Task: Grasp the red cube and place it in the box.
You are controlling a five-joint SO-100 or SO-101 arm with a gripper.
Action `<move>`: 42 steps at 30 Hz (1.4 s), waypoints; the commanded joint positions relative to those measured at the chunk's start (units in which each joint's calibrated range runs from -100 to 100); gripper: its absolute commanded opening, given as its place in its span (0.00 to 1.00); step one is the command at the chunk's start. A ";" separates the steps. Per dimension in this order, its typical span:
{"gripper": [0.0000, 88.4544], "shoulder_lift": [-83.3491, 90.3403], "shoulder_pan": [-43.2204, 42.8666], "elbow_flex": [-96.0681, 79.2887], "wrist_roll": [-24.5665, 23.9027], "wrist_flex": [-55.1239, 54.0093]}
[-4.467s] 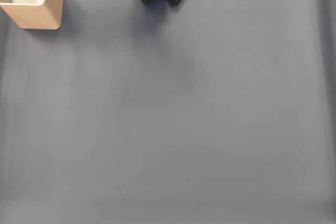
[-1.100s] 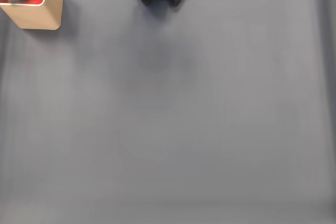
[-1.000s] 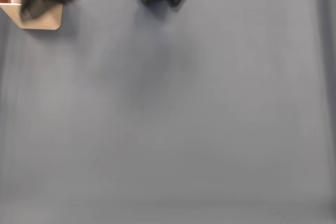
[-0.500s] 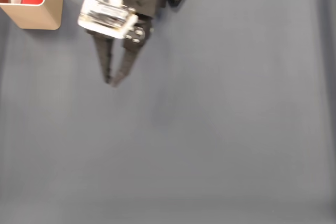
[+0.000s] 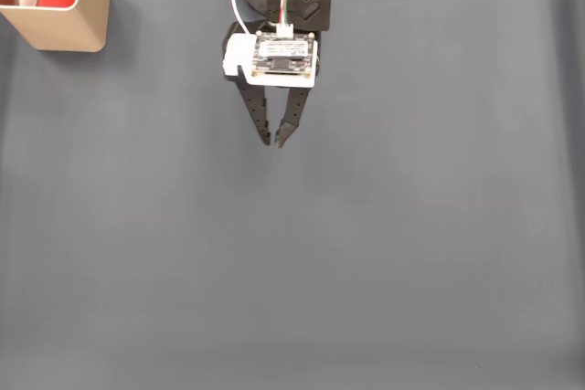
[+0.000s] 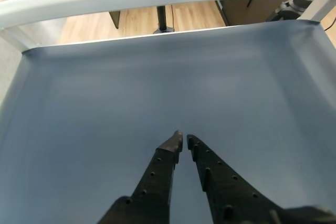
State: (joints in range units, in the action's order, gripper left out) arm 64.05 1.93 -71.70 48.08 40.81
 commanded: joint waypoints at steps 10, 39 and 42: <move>0.00 18.19 -3.70 -17.26 -1.27 2.30; 0.03 35.52 -2.78 -28.12 -0.63 32.22; 0.03 35.52 -3.07 -28.12 0.00 34.76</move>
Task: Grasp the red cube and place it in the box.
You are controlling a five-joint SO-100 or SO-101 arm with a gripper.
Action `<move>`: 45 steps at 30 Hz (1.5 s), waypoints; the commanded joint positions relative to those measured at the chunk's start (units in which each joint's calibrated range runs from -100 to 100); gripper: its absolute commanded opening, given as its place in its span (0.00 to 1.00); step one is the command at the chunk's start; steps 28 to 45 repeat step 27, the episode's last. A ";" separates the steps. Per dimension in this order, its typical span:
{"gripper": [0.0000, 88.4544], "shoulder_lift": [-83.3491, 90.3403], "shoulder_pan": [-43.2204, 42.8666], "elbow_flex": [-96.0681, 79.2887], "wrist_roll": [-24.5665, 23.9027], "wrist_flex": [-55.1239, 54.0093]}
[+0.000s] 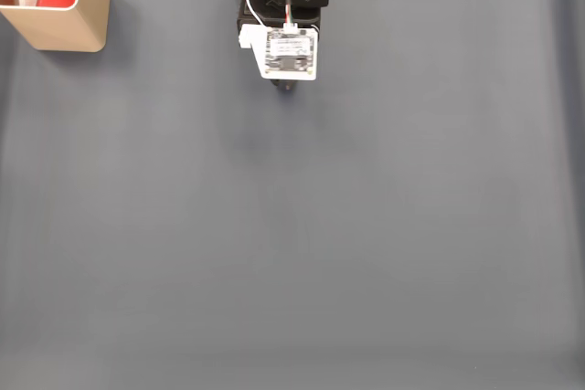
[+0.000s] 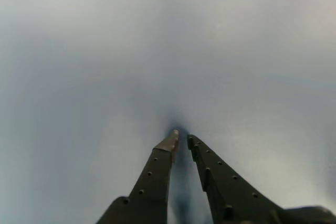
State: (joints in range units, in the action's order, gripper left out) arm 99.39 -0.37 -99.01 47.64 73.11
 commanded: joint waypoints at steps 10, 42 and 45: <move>0.03 0.35 -0.55 -0.81 0.39 2.46; 0.03 0.35 -0.55 -0.81 0.39 2.46; 0.03 0.35 -0.55 -0.81 0.39 2.46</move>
